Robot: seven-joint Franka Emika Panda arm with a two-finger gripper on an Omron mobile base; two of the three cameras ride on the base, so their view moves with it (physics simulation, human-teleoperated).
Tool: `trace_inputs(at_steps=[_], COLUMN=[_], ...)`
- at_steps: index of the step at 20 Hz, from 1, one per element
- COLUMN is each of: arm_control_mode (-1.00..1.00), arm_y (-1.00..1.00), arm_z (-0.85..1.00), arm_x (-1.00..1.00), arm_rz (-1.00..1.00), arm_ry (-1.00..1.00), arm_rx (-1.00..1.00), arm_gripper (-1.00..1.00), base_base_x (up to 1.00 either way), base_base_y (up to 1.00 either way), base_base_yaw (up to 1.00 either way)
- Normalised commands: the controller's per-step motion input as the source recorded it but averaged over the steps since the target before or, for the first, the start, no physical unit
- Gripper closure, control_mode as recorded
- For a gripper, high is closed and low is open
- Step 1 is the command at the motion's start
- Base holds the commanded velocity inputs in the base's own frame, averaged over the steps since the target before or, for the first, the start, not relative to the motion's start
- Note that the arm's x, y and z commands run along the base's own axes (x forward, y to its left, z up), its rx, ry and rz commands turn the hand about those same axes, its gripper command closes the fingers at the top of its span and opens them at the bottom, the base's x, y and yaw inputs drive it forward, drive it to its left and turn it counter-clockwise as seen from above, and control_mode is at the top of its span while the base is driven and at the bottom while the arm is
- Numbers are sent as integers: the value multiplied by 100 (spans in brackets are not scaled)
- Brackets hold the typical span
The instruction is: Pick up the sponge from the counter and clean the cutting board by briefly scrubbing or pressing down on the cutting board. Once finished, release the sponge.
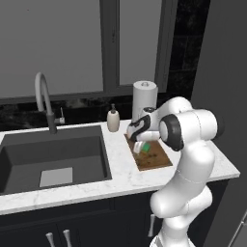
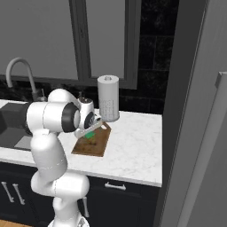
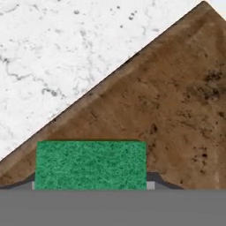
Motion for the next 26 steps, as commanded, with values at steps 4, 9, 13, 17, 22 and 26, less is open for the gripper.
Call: trace_inputs(at_steps=[4,9,13,17,22,26], arm_control_mode=[-100,-100,-100,-100,-100,-100], arm_y=[6,0,0,0,-7,-15], arm_z=[-1,-10,-28,-35,-26,-13], arm_x=[68,7,-43,-78,-86,-76], arm_rz=[0,0,0,0,0,-1], arm_ry=[0,0,-1,-4,-1,0], arm_rx=[0,-2,-3,-1,0,0], arm_gripper=[100,100,100,100,100,100], base_base_x=[0,0,0,0,0,0], base_base_y=[0,0,0,0,0,0], base_base_yaw=[0,0,0,0,0,0])
